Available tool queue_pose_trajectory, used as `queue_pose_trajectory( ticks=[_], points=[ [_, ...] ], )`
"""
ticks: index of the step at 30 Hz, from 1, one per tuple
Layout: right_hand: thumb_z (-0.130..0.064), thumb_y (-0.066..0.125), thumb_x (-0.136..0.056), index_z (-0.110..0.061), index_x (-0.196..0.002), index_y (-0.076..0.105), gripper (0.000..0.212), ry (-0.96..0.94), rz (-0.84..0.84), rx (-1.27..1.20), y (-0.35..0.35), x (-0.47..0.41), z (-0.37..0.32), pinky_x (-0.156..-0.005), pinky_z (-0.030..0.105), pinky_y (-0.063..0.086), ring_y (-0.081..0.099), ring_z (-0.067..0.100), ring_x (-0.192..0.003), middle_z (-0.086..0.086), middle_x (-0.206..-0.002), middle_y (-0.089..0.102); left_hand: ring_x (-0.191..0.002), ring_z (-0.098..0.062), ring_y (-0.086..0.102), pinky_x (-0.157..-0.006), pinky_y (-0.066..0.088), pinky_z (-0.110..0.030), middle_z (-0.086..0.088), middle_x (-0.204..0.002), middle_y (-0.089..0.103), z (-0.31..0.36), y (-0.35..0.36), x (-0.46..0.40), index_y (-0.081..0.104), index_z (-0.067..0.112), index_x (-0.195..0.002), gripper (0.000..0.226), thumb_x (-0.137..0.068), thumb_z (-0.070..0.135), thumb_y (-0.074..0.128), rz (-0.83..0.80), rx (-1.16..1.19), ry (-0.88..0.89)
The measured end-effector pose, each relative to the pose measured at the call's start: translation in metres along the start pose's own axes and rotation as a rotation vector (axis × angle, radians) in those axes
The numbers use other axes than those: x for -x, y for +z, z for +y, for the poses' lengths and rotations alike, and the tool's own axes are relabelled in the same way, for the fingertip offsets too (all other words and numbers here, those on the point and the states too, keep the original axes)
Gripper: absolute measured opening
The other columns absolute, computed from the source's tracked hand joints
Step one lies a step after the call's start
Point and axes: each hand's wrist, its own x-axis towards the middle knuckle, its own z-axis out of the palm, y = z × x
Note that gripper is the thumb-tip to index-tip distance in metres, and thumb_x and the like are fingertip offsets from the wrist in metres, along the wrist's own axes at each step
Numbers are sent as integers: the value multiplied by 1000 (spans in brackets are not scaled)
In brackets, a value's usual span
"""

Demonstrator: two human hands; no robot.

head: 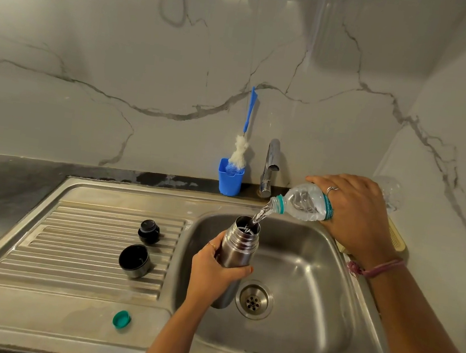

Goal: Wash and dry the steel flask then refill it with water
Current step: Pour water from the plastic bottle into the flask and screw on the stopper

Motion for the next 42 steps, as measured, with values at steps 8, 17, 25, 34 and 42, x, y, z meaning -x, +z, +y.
queue_pose_trajectory(
  ticks=[8,17,25,34,42],
  points=[
    [-35,89,-62,-22,-117,66,61,-20,-2,7,-2,-1,-1,-88,42,46,65,25,-98,0,-104,71,-98,10,61,-83,49,-13,23,-107,68,1,0,2,53,49,-119,78,-58,24,94,0,-3,-13],
    [-28,89,-63,-18,-113,67,56,-53,50,0,-4,-3,0,-86,44,48,66,27,-94,2,-101,72,-97,7,63,-82,50,-13,21,-107,69,0,-1,3,55,46,-121,77,-59,22,94,3,-1,-2],
    [-26,88,-64,-18,-113,67,55,-58,60,5,-5,-5,-1,-86,44,48,66,27,-94,2,-100,72,-96,6,63,-79,49,-12,20,-106,70,0,-3,3,55,46,-119,76,-59,21,94,0,6,-17],
    [-24,85,-68,-18,-114,67,49,-71,85,19,-6,-8,0,-88,43,47,65,26,-95,2,-101,71,-96,6,63,-78,50,-12,20,-105,70,-1,-1,4,54,52,-113,75,-59,20,94,2,8,-22],
    [-21,84,-70,-18,-115,67,48,-86,100,41,-8,-10,1,-90,43,46,64,25,-97,1,-103,71,-95,10,62,-75,47,-5,22,-104,69,0,0,2,53,52,-113,75,-59,17,93,1,15,-17]
  ],
)
